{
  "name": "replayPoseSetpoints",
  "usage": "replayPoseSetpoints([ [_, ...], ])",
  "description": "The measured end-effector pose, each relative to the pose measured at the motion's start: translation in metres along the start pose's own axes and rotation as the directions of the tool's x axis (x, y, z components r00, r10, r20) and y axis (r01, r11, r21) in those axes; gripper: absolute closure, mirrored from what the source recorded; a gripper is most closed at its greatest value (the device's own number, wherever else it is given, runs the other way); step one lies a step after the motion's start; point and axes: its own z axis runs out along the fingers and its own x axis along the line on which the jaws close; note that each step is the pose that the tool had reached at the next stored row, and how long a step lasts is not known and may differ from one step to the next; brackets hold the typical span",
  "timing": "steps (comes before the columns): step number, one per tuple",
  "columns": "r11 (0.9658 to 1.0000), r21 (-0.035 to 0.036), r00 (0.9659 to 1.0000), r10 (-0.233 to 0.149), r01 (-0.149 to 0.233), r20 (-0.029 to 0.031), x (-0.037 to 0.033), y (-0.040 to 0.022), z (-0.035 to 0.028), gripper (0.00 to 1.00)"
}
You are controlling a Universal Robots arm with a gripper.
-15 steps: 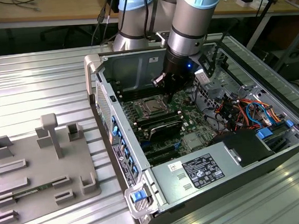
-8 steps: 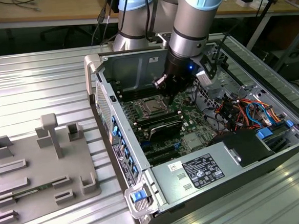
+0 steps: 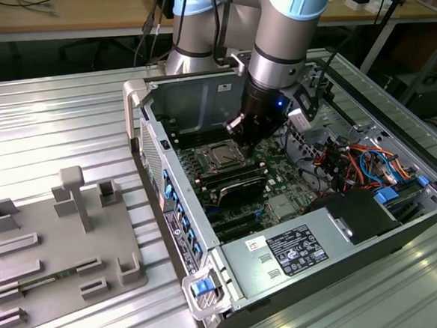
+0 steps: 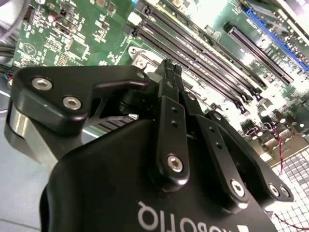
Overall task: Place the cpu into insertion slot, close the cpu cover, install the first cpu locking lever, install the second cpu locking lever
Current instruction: 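Install the second cpu locking lever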
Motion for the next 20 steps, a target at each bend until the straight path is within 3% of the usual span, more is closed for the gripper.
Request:
replayPoseSetpoints([
  [7,1.0000,0.0001,1.0000,0.000,0.000,-0.0002,0.0040,0.0002,0.0006,0.89],
  [18,1.0000,0.0000,1.0000,0.000,0.000,-0.0005,0.0042,0.0002,0.0004,0.89],
  [20,1.0000,-0.0006,1.0000,0.000,0.000,-0.0085,0.0029,0.0001,-0.0003,0.89],
])
